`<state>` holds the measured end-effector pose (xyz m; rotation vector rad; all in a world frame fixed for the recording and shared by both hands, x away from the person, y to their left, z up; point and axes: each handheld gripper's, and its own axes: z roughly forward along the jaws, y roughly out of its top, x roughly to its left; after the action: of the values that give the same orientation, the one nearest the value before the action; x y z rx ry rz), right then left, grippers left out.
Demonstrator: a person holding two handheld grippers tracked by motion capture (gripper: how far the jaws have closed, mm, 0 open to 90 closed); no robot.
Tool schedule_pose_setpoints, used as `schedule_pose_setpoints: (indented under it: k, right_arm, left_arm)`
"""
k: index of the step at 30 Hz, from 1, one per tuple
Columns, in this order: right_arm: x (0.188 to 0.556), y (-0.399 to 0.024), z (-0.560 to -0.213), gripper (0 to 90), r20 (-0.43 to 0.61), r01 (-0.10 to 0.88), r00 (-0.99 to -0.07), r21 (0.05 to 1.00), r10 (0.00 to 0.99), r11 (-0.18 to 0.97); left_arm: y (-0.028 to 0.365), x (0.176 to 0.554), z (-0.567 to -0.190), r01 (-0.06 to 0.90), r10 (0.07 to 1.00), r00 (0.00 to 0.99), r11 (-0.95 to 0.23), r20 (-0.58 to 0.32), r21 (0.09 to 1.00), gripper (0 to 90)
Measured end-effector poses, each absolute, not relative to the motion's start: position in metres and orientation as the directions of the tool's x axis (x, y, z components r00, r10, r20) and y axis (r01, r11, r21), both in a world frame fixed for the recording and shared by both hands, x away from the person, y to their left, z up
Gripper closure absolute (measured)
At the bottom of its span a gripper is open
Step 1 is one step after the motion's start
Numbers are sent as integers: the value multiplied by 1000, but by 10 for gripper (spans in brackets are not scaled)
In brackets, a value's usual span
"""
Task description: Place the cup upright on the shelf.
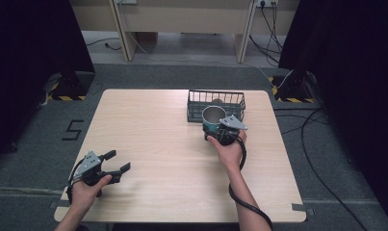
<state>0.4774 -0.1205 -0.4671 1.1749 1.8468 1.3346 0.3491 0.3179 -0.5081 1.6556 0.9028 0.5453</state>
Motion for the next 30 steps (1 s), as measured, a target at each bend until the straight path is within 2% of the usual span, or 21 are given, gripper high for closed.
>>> schedule_pose_setpoints:
  k: [30]
  right_arm:
    - [492,-126,-433,179,41,283,-433,955,900,93]
  left_arm:
    - [318,349,-508,281,793,600,-85,-105,956,151]
